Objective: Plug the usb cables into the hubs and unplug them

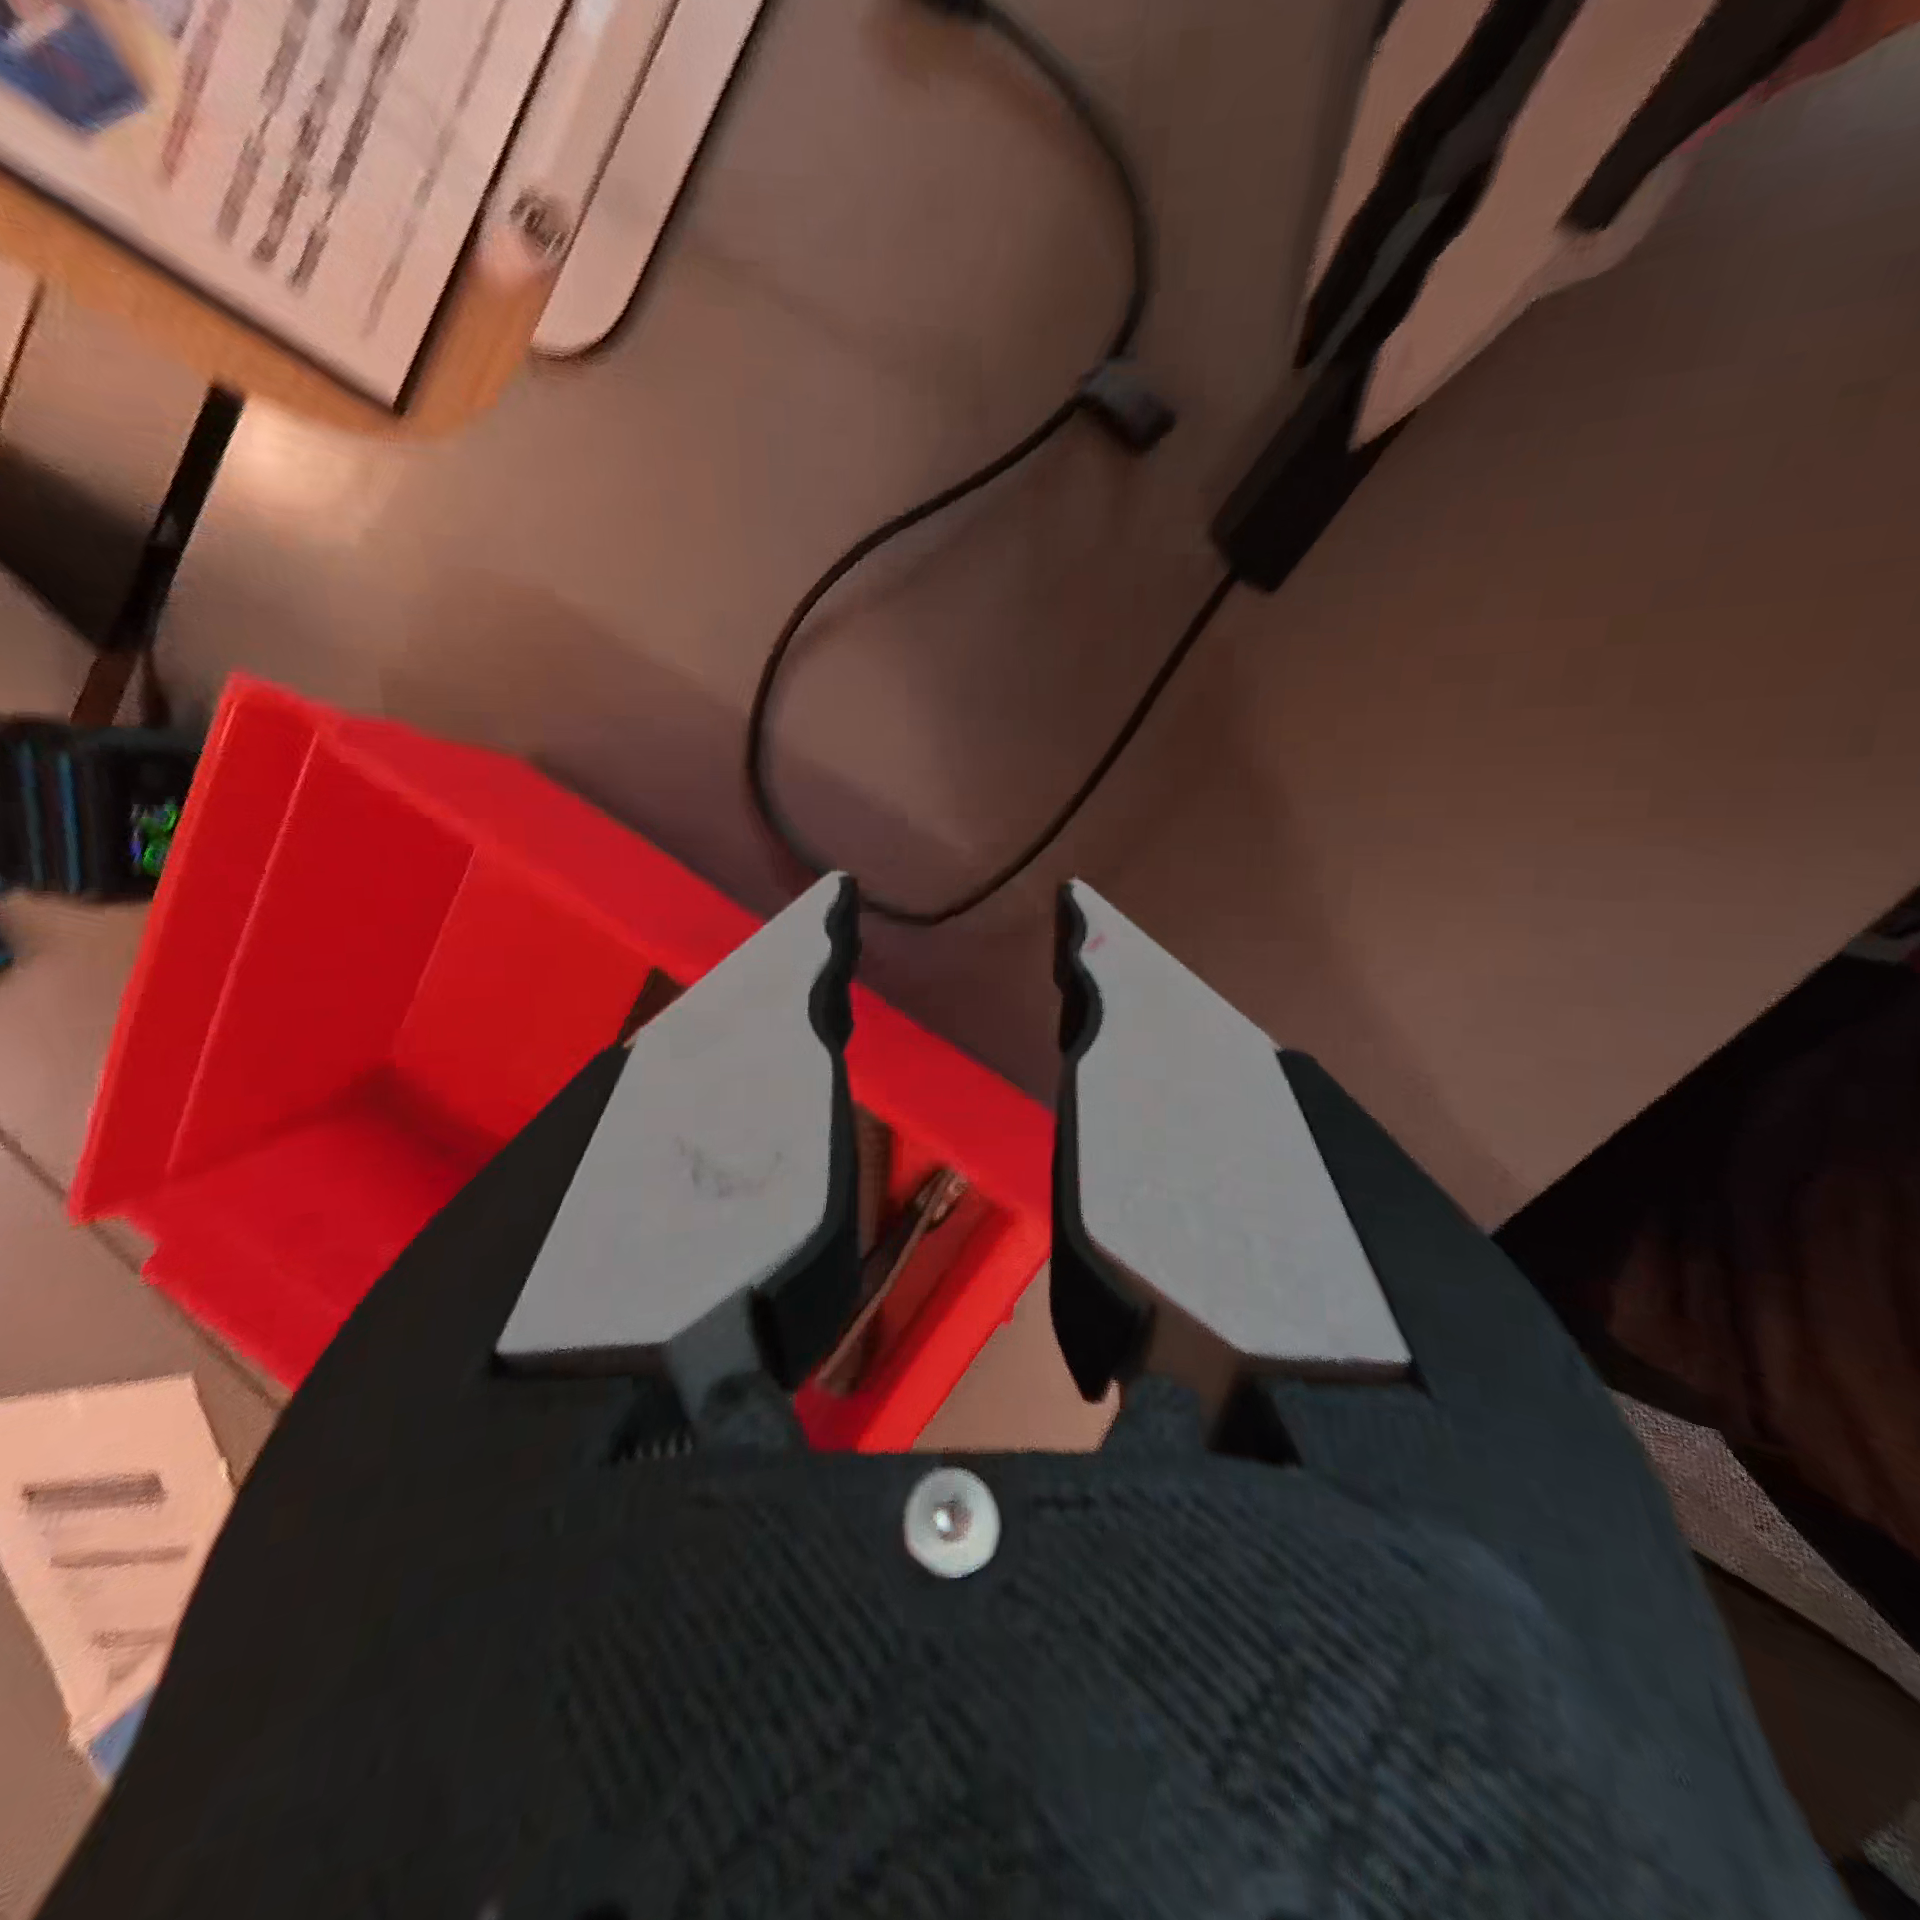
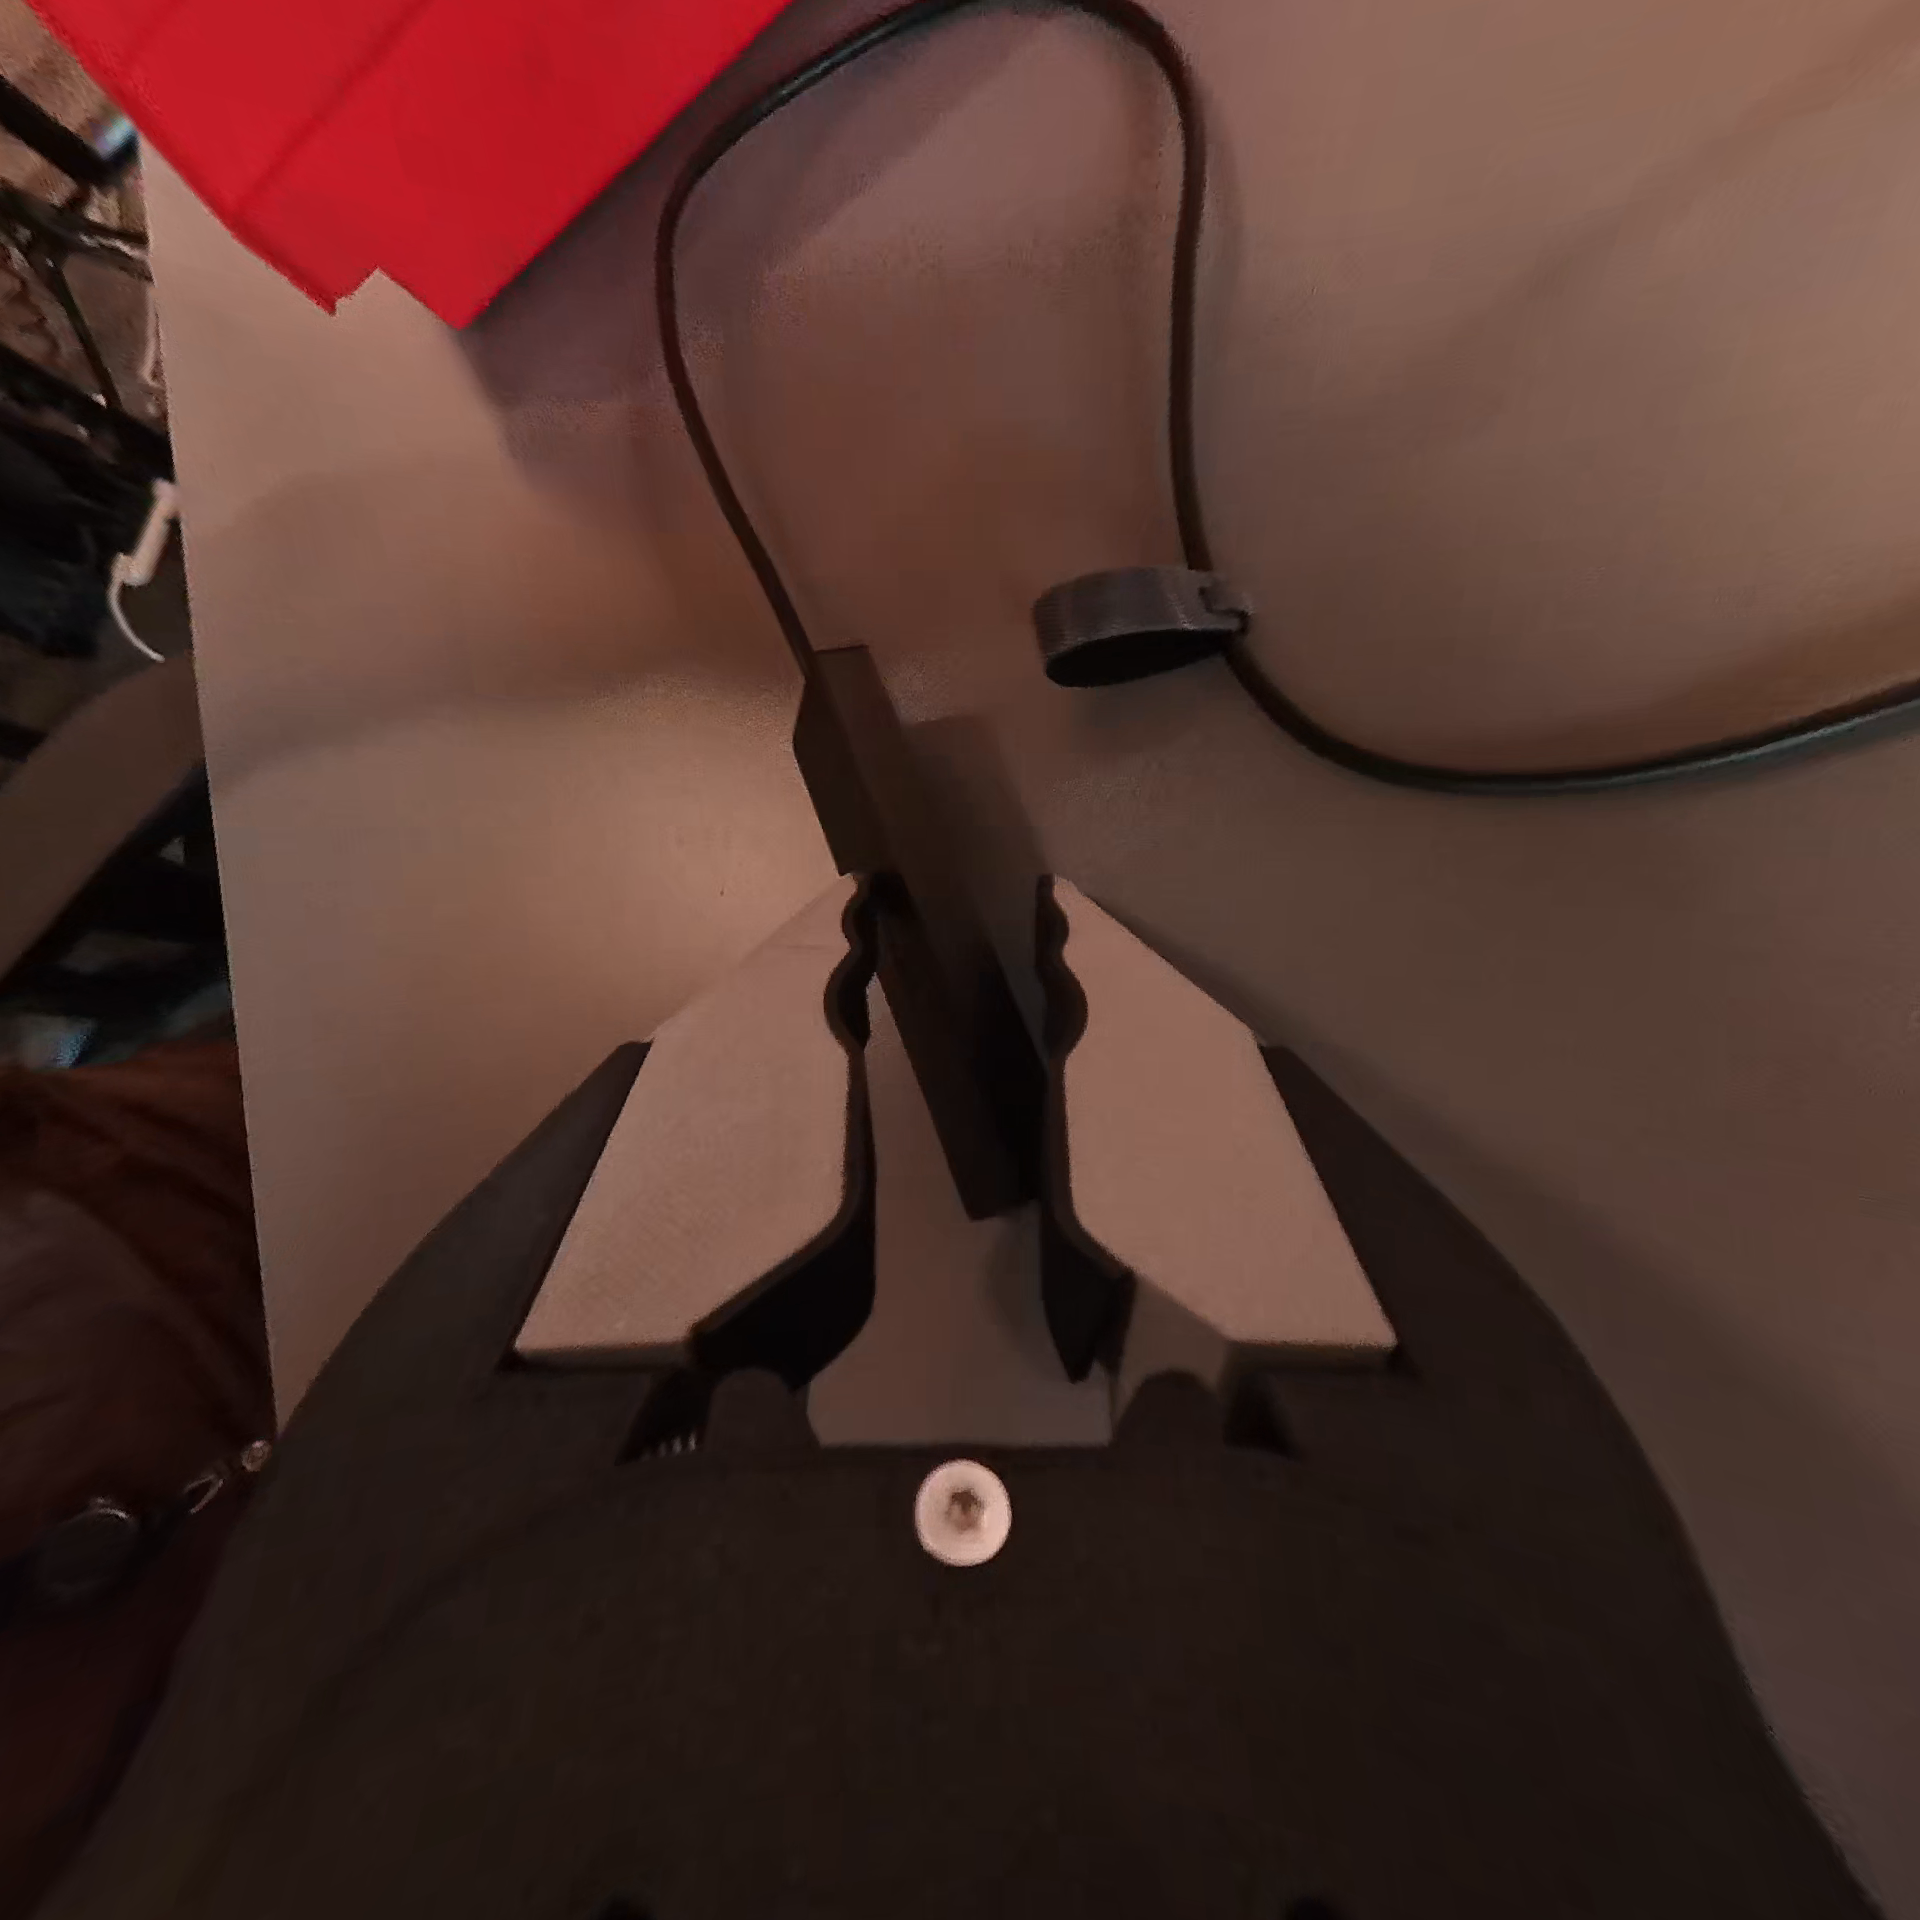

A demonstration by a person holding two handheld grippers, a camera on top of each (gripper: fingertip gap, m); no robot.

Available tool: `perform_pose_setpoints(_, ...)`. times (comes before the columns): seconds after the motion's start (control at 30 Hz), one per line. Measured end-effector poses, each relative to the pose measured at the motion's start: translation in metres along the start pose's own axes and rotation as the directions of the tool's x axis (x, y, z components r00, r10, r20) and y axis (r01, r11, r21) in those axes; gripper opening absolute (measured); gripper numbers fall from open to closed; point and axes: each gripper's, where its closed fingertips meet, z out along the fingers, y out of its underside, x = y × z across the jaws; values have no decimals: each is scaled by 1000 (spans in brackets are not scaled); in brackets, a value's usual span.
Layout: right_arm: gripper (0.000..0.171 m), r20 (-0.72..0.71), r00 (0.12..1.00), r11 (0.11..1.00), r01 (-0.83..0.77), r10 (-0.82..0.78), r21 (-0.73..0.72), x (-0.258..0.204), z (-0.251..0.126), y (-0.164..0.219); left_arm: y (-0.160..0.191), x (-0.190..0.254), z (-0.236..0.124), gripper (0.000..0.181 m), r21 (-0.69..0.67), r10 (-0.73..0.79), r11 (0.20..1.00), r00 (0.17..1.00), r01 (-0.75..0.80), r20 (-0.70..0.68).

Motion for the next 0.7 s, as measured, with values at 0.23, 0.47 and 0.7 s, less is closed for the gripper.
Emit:
perform_pose_setpoints(0.23,37,-68,997,998,-31,34,51,13,-7,-6,86,-77,9,33,-46,-302,951,950,307,82)
perform_pose_setpoints(0.47,49,-167,986,987,24,3,158,18,-18,-24,173,-100,50,35,-185,-459,864,883,469,95)
perform_pose_setpoints(0.7,56,-241,970,980,35,14,197,30,-23,-28,196,-77,73,46,-332,-332,891,943,309,-13)
